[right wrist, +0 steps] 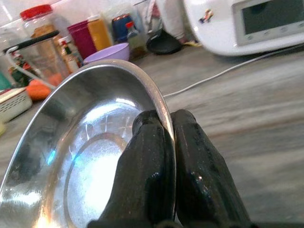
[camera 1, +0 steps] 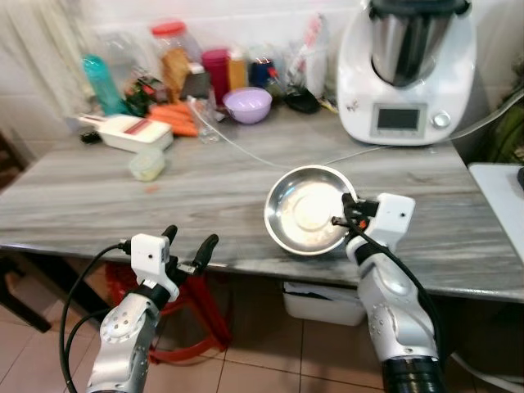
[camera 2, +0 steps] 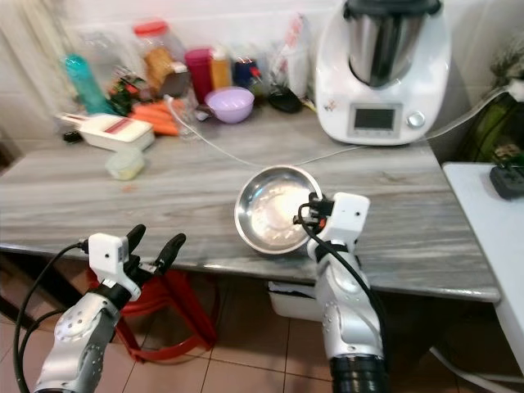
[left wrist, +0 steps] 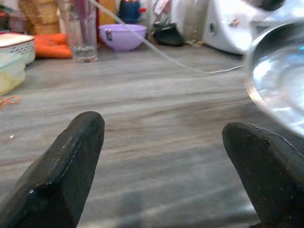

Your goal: Setting the table

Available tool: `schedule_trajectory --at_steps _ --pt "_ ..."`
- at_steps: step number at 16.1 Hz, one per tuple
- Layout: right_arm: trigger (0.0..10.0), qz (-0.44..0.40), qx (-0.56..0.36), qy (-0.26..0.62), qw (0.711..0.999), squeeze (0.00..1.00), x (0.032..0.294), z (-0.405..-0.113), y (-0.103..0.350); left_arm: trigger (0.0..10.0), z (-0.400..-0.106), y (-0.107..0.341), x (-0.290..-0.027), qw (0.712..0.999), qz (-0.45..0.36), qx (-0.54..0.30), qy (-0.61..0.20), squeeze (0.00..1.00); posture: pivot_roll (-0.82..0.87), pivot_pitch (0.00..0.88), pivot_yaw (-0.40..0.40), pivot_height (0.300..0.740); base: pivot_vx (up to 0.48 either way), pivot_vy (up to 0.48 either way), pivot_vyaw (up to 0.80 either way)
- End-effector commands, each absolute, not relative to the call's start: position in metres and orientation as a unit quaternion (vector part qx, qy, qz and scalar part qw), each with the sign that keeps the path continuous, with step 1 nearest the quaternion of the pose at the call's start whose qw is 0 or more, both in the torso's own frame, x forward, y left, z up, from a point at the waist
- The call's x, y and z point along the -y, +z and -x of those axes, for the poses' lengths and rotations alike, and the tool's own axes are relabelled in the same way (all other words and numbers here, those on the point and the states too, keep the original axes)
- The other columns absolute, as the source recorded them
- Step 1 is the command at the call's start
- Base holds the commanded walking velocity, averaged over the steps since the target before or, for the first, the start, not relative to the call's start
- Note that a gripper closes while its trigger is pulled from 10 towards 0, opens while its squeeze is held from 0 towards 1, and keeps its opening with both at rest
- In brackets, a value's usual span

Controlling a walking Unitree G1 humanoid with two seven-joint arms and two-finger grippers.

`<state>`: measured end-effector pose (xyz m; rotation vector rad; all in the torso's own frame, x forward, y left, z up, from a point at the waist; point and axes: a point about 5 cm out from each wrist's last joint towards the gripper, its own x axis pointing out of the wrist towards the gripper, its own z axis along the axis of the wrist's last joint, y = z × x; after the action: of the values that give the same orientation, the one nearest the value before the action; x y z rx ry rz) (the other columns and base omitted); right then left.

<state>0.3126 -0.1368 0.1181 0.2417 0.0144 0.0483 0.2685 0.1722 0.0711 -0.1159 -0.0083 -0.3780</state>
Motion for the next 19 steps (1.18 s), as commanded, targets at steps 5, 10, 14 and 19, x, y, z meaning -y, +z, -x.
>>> schedule_trajectory --at_steps 5,10,14,19 --pt "10.0 -0.159 -0.068 0.026 0.985 0.00 0.118 -0.328 0.109 10.0 -0.256 0.075 -0.160 0.962 0.054 0.002 -0.268 0.00 -0.01 0.021 0.097 0.740 0.000 0.000 0.00" --pt "10.0 -0.211 -0.108 0.006 0.971 0.00 0.107 -0.342 0.107 10.0 -0.252 0.077 -0.155 0.951 0.061 -0.002 -0.303 0.00 -0.01 0.020 0.099 0.740 0.000 0.000 0.00" --pt "10.0 -0.219 -0.131 0.021 0.967 0.00 0.096 -0.345 0.103 10.0 -0.250 0.077 -0.155 0.947 0.062 -0.007 -0.315 0.00 -0.01 0.020 0.102 0.740 0.000 0.000 0.00" --pt "10.0 -0.218 -0.139 0.019 0.966 1.00 0.098 -0.343 0.097 10.0 -0.250 0.075 -0.151 0.944 0.068 -0.012 -0.322 0.00 -0.01 0.017 0.098 0.740 0.000 0.000 0.00"
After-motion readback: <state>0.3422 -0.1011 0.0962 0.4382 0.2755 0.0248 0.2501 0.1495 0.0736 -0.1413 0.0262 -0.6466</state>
